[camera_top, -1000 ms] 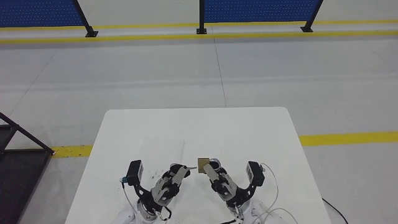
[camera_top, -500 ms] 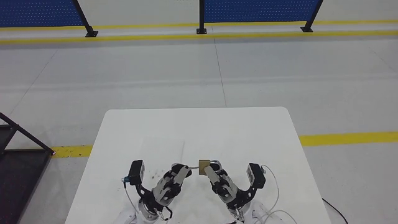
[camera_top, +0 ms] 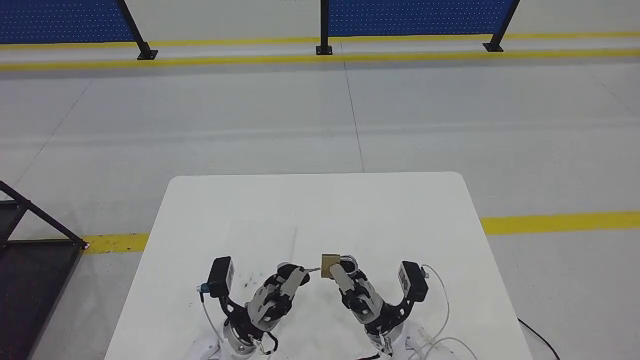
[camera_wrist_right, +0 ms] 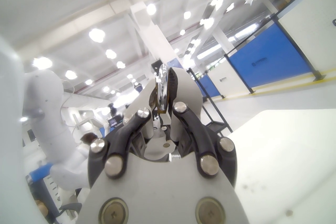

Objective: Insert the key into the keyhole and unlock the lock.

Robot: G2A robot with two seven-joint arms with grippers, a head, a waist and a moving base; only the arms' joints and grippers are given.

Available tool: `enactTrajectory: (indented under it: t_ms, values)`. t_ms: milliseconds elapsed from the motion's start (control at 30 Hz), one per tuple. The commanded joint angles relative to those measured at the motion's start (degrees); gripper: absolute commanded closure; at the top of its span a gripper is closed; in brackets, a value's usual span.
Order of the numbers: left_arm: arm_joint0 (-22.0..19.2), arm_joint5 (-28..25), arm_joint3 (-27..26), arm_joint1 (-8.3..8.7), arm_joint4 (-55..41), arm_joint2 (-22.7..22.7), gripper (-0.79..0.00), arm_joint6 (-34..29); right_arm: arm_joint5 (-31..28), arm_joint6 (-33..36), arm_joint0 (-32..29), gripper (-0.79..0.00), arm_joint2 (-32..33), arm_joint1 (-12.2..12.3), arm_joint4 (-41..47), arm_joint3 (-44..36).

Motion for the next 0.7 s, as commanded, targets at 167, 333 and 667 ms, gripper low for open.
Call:
enactTrajectory:
  t_ms: [167, 333, 667]
  values:
    - [0.03, 0.1, 0.17, -0.02, -0.07, -0.02, 0.0, -0.56, -0.15, 0.51, 0.04, 0.0, 0.15, -0.18, -0.13, -0.01]
    - [-0.02, 0.41, 0.01, -0.06, -0.07, 0.06, 0.0, -0.79, -0.39, 0.63, -0.02, 0.0, 0.31, -0.28, -0.16, -0.08]
    - [-0.04, 0.46, -0.01, -0.11, -0.08, -0.09, 0.0, -0.74, -0.77, 0.99, -0.31, 0.0, 0.74, -0.43, -0.17, -0.28]
